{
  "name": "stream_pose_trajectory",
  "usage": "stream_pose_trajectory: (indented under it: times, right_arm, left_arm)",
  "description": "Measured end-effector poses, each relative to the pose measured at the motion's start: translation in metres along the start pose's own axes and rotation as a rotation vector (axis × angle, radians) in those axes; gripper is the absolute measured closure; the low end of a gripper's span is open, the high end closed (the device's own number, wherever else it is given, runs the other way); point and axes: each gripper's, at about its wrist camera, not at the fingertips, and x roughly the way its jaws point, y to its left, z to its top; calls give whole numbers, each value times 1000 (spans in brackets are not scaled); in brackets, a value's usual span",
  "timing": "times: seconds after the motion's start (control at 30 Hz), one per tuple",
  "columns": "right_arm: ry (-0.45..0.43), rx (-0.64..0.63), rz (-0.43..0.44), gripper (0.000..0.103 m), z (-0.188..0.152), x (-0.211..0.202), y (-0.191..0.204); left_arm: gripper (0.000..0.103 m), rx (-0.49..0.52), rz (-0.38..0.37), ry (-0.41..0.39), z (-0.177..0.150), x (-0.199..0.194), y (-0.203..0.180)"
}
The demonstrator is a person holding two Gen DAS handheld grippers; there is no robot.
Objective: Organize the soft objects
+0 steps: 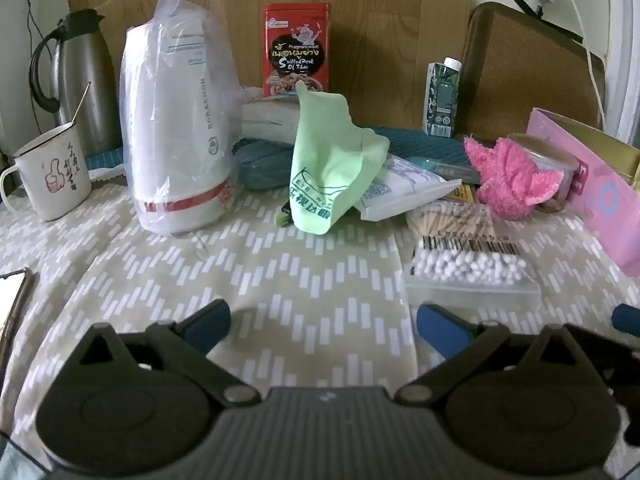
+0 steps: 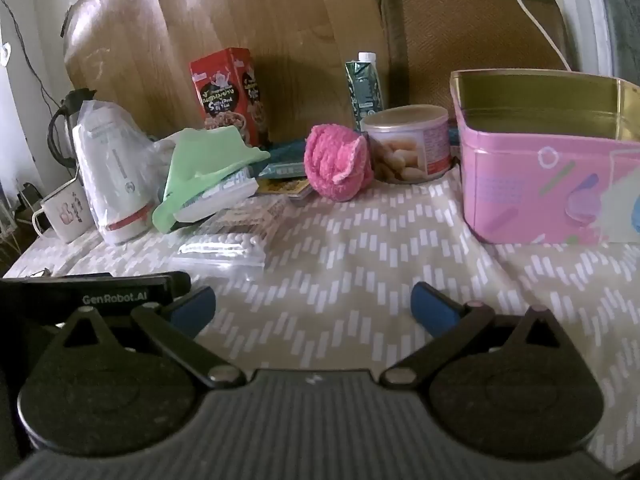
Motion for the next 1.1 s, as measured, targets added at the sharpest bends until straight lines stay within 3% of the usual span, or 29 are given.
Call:
stream_pose_trajectory:
  times: [0.43, 0.63, 0.77, 0.87, 1.1]
  right_arm:
    - [-18, 34, 11, 0, 2, -6, -6]
    - [-13, 13, 7, 0, 1, -5, -3]
    - [-12, -12, 15, 0, 1, -5, 2]
    - [-29, -65, 43, 0, 3, -5, 12]
    - [-33, -211, 83, 5, 20, 11, 39]
  left_arm:
    - [0, 60, -34, -13, -10, -15, 7]
    - [0, -62, -73, -37, -9, -24, 34]
    - [0, -131, -8, -65, -4, -28, 55]
    - [0, -170, -7, -49, 0, -22, 69]
    - [0, -143, -34, -44, 1, -16, 67]
